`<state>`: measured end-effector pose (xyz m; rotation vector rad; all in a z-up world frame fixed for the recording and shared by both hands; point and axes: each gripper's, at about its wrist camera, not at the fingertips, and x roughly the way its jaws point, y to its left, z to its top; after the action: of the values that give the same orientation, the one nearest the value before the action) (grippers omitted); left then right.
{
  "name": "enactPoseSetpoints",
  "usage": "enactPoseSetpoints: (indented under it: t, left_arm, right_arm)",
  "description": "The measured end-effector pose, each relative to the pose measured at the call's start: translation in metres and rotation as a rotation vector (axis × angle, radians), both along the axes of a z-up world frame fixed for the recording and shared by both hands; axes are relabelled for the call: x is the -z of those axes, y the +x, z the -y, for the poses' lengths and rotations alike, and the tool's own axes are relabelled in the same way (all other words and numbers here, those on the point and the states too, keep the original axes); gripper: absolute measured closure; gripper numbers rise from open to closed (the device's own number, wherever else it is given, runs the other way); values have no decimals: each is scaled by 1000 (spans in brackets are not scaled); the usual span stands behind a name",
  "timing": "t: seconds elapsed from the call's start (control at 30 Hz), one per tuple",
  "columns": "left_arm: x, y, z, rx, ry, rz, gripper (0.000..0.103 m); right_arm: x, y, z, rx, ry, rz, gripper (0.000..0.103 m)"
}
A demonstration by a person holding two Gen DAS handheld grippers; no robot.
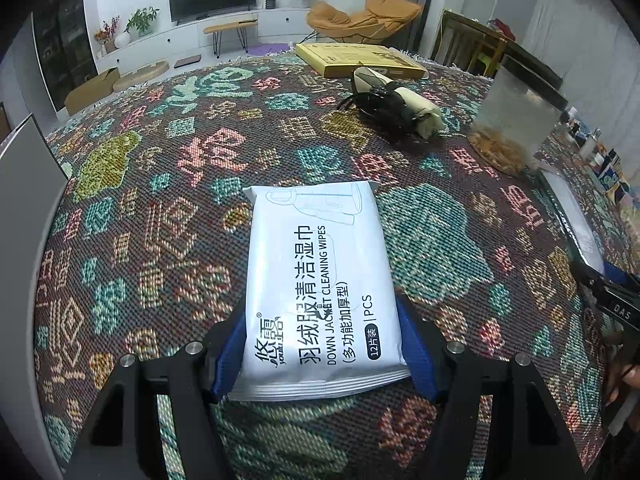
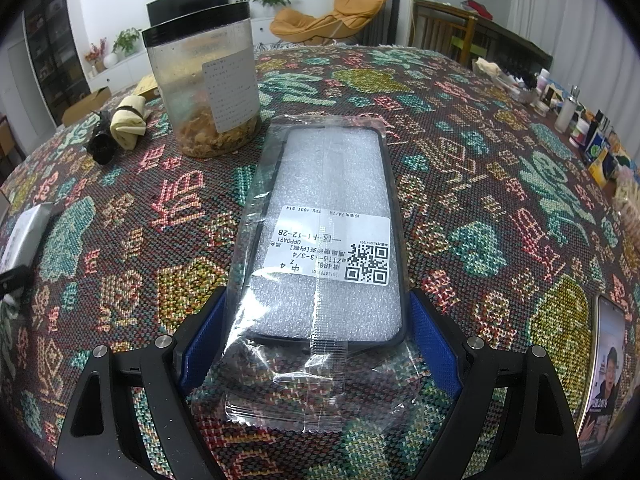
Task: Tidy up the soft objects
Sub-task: 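Carry the wipes pack and plastic bag over the white box with both tools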
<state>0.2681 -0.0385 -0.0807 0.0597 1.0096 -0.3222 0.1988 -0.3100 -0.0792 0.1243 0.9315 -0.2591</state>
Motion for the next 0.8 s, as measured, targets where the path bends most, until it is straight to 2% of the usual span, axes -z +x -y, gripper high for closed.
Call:
enactPoseSetpoints:
  t: [0.4, 0.43, 0.5, 0.6, 0.67, 0.73, 0.8]
  left_arm:
    - [-4, -23, -5, -6, -40, 5, 35]
    - [-5, -26, -7, -12, -50, 5, 35]
    - [-9, -30, -11, -27, -75, 7, 35]
    - [-18, -46, -21, -45, -119, 26, 35]
    - [-25, -57, -27, -46, -131, 46, 35]
    - [-30, -67, -30, -43, -134, 59, 35]
    - [-34, -76, -33, -38, -138, 68, 35]
  right_arm:
    - [0, 4, 3, -17, 18, -25, 15]
    - [-3, 6, 6, -37, 51, -42, 14]
    - [-8, 4, 20, -36, 151, -21, 15]
    - [-14, -6, 59, 63, 414, 60, 15]
    - [-11, -4, 73, 124, 509, 49, 15]
    - [-13, 6, 69, 120, 481, 0, 15]
    - [-14, 21, 54, 97, 361, -95, 15]
